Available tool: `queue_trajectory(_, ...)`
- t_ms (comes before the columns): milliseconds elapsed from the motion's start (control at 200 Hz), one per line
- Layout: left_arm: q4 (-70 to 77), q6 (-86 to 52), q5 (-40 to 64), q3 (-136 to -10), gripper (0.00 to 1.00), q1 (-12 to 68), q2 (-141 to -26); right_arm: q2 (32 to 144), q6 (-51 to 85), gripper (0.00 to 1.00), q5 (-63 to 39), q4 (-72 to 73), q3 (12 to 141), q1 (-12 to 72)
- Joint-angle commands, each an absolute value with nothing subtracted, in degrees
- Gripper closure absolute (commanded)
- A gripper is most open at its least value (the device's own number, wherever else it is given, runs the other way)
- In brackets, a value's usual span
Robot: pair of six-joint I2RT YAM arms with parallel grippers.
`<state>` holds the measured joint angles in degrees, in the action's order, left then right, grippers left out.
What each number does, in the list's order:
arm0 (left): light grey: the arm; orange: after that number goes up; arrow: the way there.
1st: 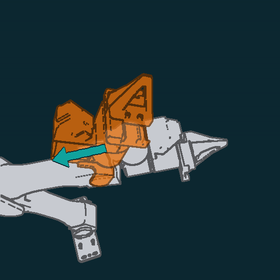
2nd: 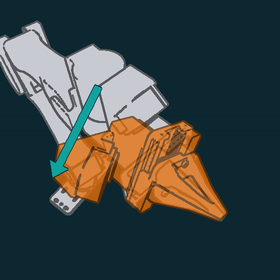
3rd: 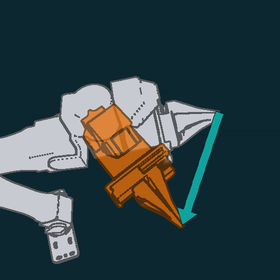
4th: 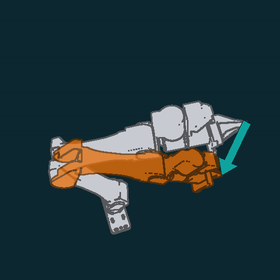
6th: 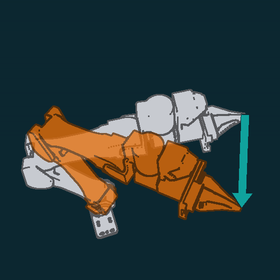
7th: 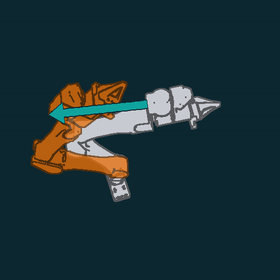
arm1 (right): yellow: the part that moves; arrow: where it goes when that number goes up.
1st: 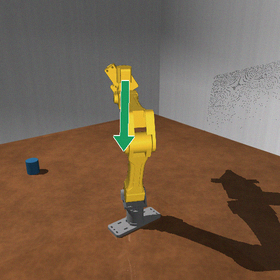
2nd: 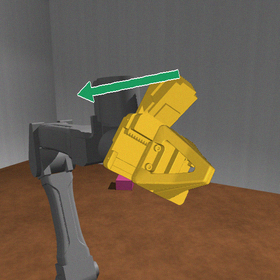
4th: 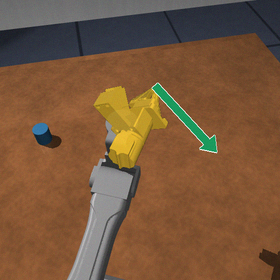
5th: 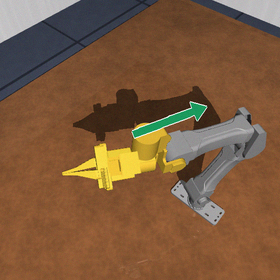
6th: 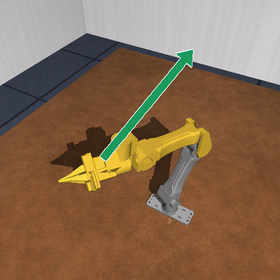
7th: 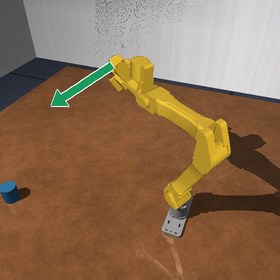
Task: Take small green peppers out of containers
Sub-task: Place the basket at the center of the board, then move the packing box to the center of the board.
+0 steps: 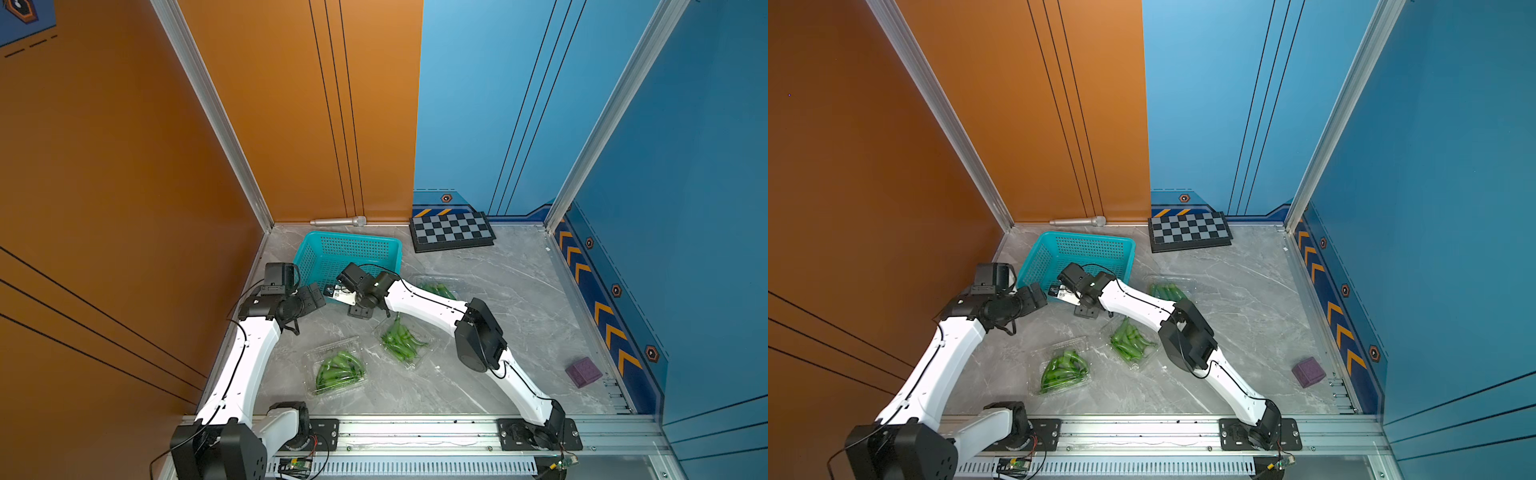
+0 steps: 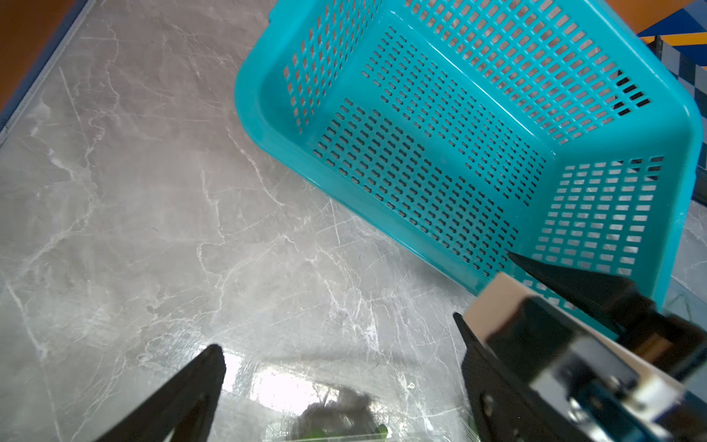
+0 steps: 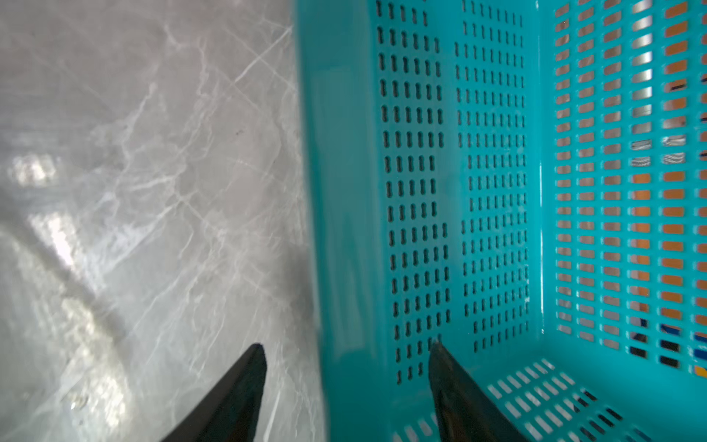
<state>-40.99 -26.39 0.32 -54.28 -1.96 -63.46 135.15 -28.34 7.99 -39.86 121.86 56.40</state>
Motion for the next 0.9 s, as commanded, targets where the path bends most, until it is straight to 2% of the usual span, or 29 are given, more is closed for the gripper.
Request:
queue_trajectory(0, -41.9, -25.3, -1.3, -55.7, 0.01, -0.8, -62.6, 123.4, -26.3, 0.26, 10.3, -32.9, 116.5, 55.4)
queue_trajectory(160, -42.0, -25.7, -1.3, -58.1, 0.01, 2.4, -63.6, 112.9, -24.3, 0.23, 12.9, -30.4, 108.1, 54.2)
queue_trajectory(305, -41.9, -25.1, -1.1, -63.0, 0.01, 11.5, -66.7, 100.1, -13.7, 0.23, 14.4, -25.6, 94.9, 49.7)
queue_trajectory(485, -41.5, -24.9, 2.7, -71.5, 0.01, 24.3, -75.5, 80.4, 9.4, 0.22, 5.2, -19.7, 73.3, 37.5)
queue_trajectory(651, -41.3, -23.3, 8.0, -81.8, 0.01, 30.9, -86.9, 67.6, 20.7, 0.19, -0.8, -17.9, 57.4, 28.7)
queue_trajectory(896, -38.4, -25.0, 18.0, -91.7, 0.01, 34.5, -101.4, 63.7, 33.0, 0.19, -13.4, -10.6, 45.7, 14.3)
